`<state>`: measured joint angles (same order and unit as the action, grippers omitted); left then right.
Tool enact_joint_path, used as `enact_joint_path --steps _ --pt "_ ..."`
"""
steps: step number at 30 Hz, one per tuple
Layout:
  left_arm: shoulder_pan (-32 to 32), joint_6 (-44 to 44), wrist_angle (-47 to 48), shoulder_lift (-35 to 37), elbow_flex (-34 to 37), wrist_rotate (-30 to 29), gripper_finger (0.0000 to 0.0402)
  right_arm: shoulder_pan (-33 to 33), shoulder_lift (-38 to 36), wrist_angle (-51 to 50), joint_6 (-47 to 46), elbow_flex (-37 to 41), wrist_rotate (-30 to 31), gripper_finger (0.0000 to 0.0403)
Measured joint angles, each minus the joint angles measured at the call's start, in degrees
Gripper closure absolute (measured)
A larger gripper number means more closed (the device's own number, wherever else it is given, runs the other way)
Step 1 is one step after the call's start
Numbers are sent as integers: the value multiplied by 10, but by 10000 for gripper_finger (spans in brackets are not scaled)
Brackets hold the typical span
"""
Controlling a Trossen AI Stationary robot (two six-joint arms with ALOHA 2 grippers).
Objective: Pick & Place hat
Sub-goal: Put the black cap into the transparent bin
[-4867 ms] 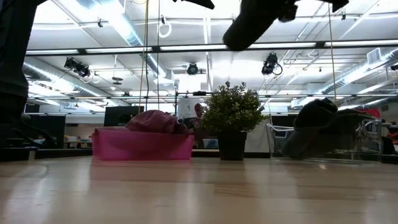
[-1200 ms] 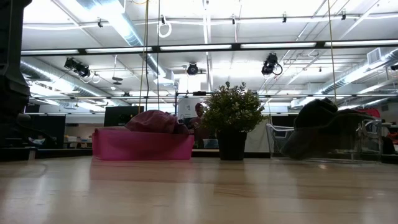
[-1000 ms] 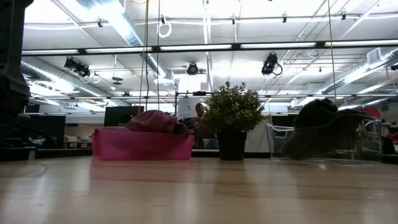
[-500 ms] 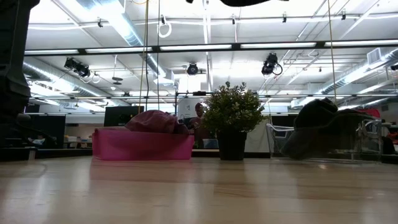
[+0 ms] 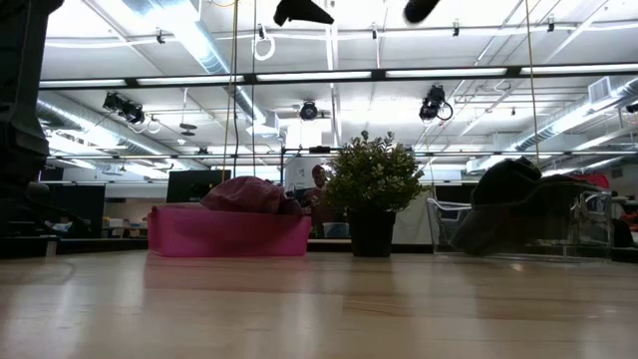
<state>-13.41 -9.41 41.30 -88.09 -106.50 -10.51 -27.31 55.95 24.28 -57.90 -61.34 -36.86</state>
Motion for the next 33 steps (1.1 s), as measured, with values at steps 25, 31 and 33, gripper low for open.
enact_joint_path --steps 25,31,33 --pt "-19 107 83 -1 0 -122 110 -130 9 -456 69 0 350 393" --pt "-19 130 84 -1 0 -120 111 -140 31 -477 71 0 377 393" --pt "-19 132 84 -1 0 -110 111 -145 37 -483 62 0 379 393"
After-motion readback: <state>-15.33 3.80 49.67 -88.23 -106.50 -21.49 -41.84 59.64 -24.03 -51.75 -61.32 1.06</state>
